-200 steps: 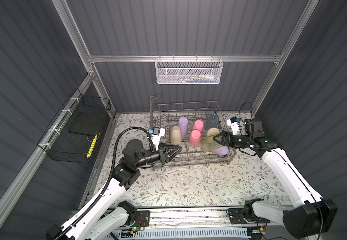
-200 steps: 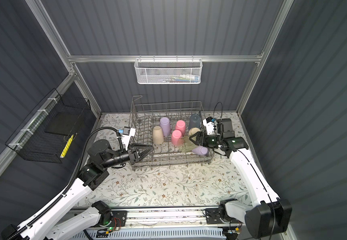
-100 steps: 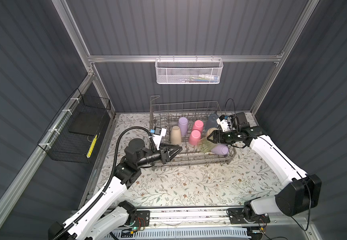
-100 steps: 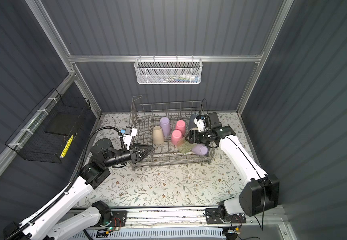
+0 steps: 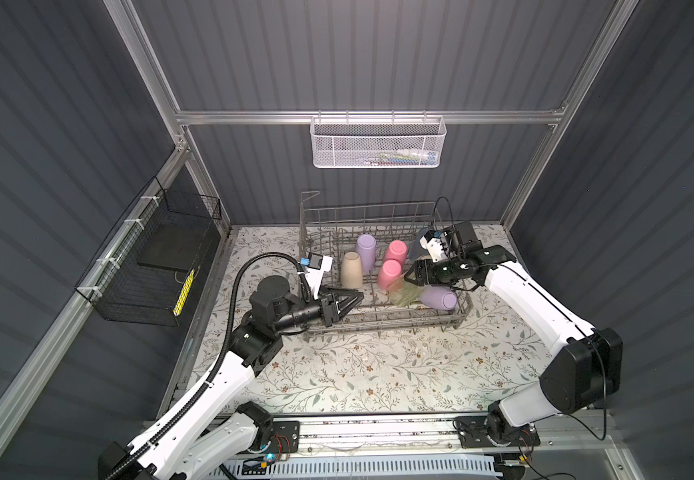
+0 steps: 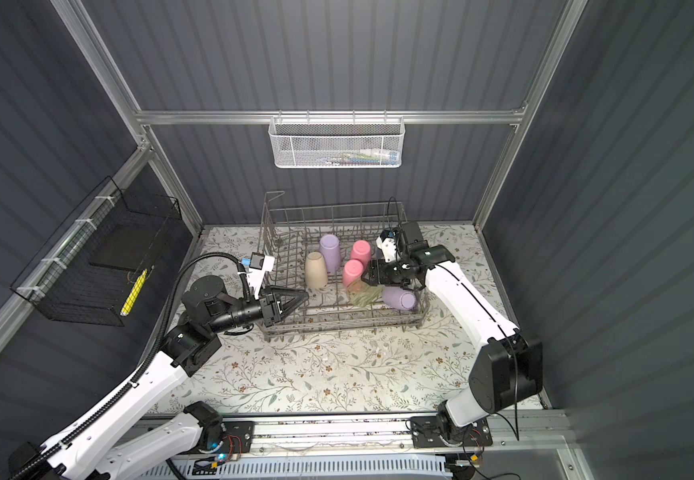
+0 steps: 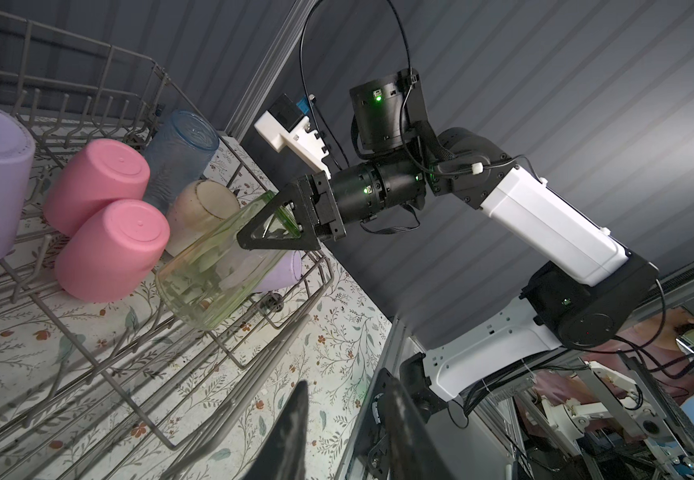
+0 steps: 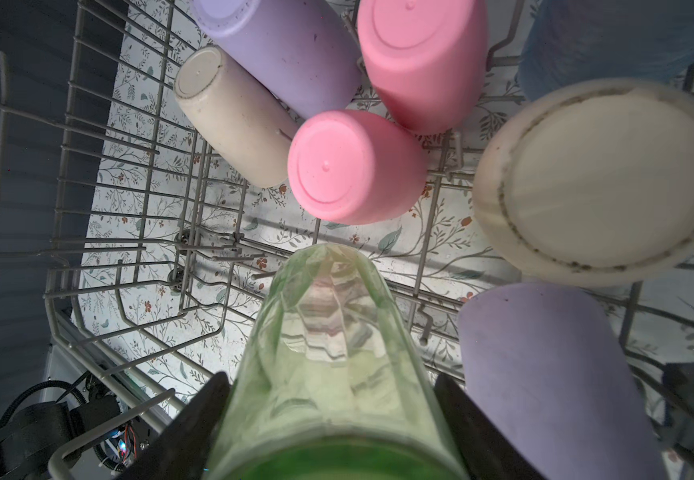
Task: Load the cups into the dish rack
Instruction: 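Lower the green glass upside down into the rack with the right gripper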
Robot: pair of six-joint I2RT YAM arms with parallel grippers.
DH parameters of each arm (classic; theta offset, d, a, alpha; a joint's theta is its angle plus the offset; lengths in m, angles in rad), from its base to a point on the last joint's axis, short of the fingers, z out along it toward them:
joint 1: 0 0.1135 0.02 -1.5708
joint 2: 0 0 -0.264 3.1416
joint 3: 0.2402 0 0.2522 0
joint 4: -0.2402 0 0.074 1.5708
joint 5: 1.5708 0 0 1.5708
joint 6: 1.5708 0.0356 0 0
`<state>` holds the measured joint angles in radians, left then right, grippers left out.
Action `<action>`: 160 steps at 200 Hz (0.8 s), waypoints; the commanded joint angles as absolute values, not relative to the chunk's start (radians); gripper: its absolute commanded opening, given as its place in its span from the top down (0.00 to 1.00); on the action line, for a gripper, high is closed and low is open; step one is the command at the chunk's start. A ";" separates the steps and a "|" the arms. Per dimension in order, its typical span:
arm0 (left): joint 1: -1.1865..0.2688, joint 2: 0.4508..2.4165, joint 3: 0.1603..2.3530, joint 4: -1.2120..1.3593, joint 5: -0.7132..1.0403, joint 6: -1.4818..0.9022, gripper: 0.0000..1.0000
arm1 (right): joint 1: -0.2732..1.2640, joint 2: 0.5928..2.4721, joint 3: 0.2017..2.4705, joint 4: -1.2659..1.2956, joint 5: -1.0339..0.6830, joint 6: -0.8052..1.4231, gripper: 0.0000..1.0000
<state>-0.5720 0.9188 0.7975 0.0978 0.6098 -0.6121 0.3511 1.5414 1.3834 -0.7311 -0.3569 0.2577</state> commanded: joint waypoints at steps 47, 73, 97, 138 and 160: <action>-0.555 0.917 0.786 0.114 0.633 -0.591 0.69 | 0.410 1.631 1.466 -0.749 -0.244 0.229 0.71; -0.551 0.917 0.784 0.114 0.632 -0.590 0.69 | 0.438 1.663 1.489 -0.763 -0.194 0.223 0.70; -0.548 0.920 0.782 0.114 0.636 -0.588 0.69 | 0.465 1.692 1.500 -0.773 -0.148 0.222 0.68; -0.543 0.921 0.776 0.115 0.638 -0.586 0.70 | 0.506 1.727 1.504 -0.772 -0.098 0.233 0.56; -0.541 0.924 0.773 0.118 0.642 -0.586 0.69 | 0.534 1.744 1.502 -0.772 -0.065 0.241 0.50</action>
